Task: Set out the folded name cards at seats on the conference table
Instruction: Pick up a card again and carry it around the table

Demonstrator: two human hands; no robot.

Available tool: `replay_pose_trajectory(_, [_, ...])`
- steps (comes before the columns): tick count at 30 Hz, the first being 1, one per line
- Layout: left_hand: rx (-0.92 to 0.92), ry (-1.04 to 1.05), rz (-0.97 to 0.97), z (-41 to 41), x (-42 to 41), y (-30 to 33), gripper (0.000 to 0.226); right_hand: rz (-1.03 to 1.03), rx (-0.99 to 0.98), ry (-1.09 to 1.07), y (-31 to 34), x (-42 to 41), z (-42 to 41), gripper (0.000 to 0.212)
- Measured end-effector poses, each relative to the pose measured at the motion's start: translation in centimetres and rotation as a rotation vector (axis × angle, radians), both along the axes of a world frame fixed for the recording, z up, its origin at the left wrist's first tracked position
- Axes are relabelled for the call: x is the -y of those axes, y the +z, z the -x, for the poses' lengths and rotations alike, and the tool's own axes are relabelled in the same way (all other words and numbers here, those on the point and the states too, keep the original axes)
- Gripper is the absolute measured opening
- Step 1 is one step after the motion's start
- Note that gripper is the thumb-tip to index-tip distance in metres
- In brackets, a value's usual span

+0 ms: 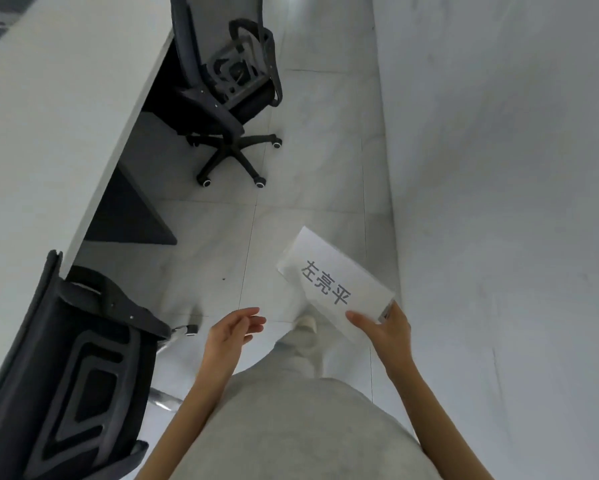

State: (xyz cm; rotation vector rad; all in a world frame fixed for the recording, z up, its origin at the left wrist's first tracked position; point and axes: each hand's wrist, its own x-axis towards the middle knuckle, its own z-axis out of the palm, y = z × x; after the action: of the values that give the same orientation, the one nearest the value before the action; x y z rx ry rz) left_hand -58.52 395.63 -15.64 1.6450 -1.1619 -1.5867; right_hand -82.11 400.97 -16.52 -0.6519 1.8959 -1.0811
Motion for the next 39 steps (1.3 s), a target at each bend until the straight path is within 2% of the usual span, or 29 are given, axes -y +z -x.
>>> replay_pose_trajectory(3, [-0.012, -0.055, 0.061, 3.8, 8.9, 1.3, 0.034, -0.030, -0.020, -0.003, 0.7, 5.2, 3.4, 0.065])
replay_pose_trajectory(7, [-0.047, -0.084, 0.158, 8.0, 19.5, 3.6, 0.033, -0.060, -0.065, 0.010, 1.3, 12.0, 7.3, 0.074])
replay_pose_trajectory(11, [-0.054, -0.051, 0.207, 11.1, 27.9, 4.6, 0.028, -0.086, -0.062, 0.025, 0.6, 20.0, 10.6, 0.066])
replay_pose_trajectory(15, [-0.029, 0.092, 0.176, 12.2, 34.2, 3.5, 0.031, -0.088, -0.072, 0.162, 0.1, 31.0, 12.8, 0.066])
replay_pose_trajectory(19, [0.021, 0.350, 0.113, 11.7, 38.1, 2.3, 0.030, -0.067, -0.062, 0.438, -0.1, 44.0, 13.1, 0.070])
replay_pose_trajectory(25, [0.004, 0.839, 0.027, 9.9, 39.1, 2.3, 0.032, -0.018, 0.049, 0.870, 2.4, 59.7, 6.7, 0.043])
replay_pose_trajectory(30, [0.017, 1.116, 0.003, 7.0, 40.3, 1.9, 0.028, 0.041, 0.153, 1.093, 3.6, 67.3, -1.9, 0.050])
replay_pose_trajectory(35, [0.055, 1.185, 0.056, -0.1, 45.9, 1.2, 0.029, 0.051, 0.226, 1.188, 2.2, 72.3, -10.0, 0.036])
replay_pose_trajectory(39, [0.073, 1.135, 0.143, -8.9, 51.6, 2.1, 0.031, 0.039, 0.236, 1.178, 1.4, 75.4, -15.8, 0.045])
